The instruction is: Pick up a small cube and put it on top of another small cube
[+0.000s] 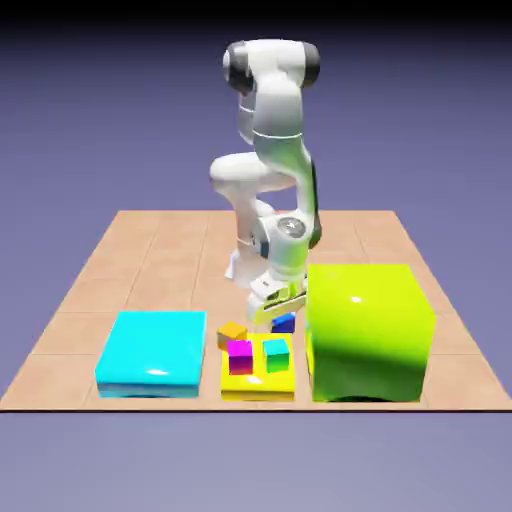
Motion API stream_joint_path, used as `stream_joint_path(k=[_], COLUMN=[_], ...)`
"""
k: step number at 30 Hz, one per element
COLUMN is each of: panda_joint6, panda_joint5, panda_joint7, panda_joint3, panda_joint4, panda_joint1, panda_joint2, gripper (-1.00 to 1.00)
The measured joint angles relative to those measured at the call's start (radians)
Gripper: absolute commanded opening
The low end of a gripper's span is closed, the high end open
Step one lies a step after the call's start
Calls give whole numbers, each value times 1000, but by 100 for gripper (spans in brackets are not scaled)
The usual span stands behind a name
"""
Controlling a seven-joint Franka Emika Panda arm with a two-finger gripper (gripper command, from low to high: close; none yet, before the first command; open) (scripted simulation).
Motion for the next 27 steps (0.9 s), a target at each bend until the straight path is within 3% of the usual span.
stream_joint_path(k=[6, 11, 27], panda_joint6=[-192, -275, -547], panda_joint5=[55, 59, 78], panda_joint7=[-43, 8, -604], panda_joint3=[39, -56, -436], panda_joint4=[-26, 2, 475], panda_joint1=[-23, 15, 207], panda_joint2=[-217, -233, -146], gripper=[-100, -100, -100])
